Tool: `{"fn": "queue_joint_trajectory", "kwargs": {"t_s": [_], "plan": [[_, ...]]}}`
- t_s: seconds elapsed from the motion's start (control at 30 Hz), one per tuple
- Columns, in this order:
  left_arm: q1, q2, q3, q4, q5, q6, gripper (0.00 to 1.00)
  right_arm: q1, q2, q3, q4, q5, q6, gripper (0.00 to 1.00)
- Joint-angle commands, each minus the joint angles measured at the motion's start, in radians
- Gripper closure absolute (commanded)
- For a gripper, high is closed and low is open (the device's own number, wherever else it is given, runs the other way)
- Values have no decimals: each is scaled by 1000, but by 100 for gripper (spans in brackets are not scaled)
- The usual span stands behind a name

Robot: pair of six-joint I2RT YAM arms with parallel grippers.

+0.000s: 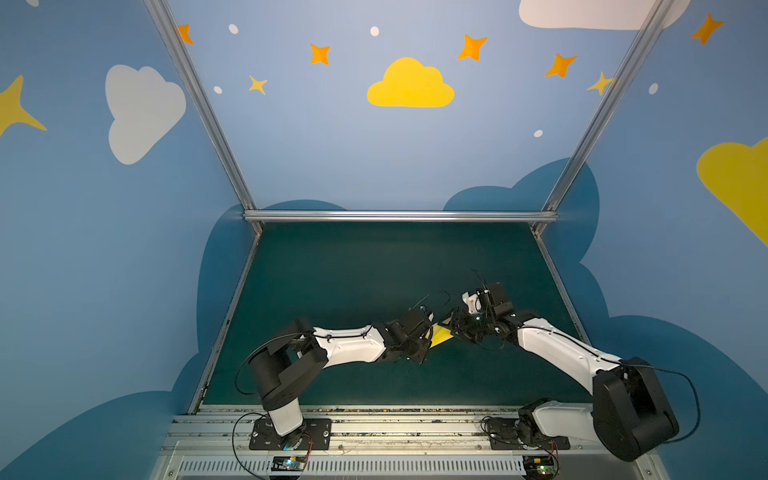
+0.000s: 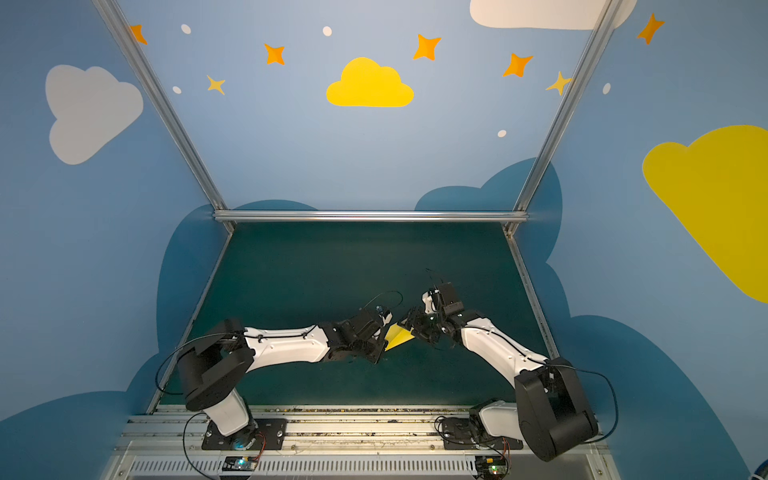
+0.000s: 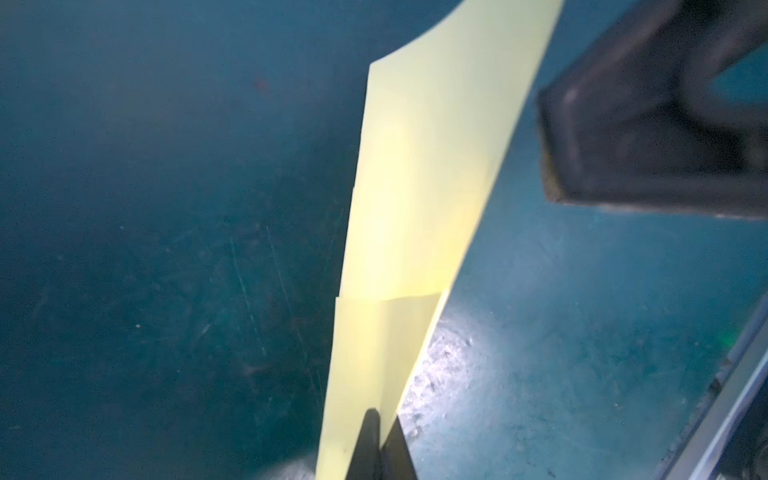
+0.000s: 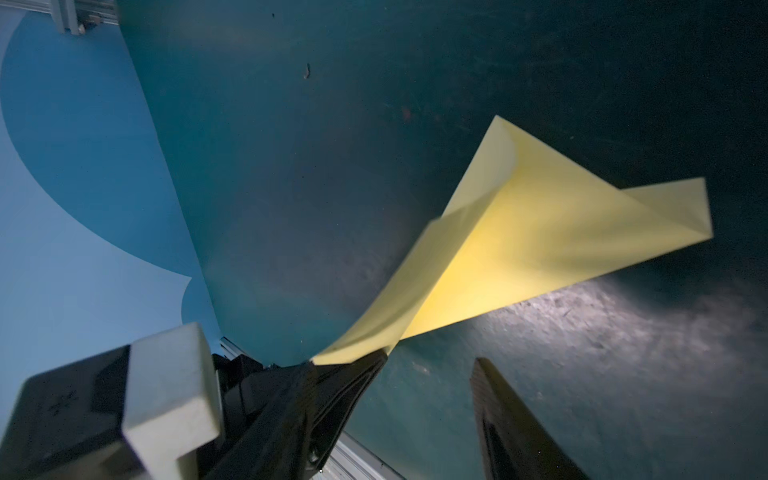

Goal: Fold a paper plane with a square sheet of paper (fold left side to right side)

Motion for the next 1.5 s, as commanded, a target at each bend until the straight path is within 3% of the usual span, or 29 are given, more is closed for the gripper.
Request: {"fn": "queue_joint_trajectory", "kwargs": {"t_s": [0.0, 0.23, 0.53, 0.83, 1.27, 1.47], "plan": [[2, 8, 26, -44, -7, -7, 96, -10, 8, -43, -16, 5, -24, 40], [0, 3, 27, -53, -24, -2, 96, -42, -51, -74, -14, 6, 7, 26], [-21, 5, 34, -59, -55, -1, 96, -82, -193, -114, 14, 7, 123, 21], [-45, 12, 54, -75, -79, 14, 95, -81, -57, -74, 115, -65, 178, 20], [-61, 13, 62, -95, -119, 99, 60, -106, 89, -37, 175, -115, 145, 21], [-59, 10, 42, -85, -153, 105, 54, -124, 49, -66, 169, -114, 143, 20]]}}
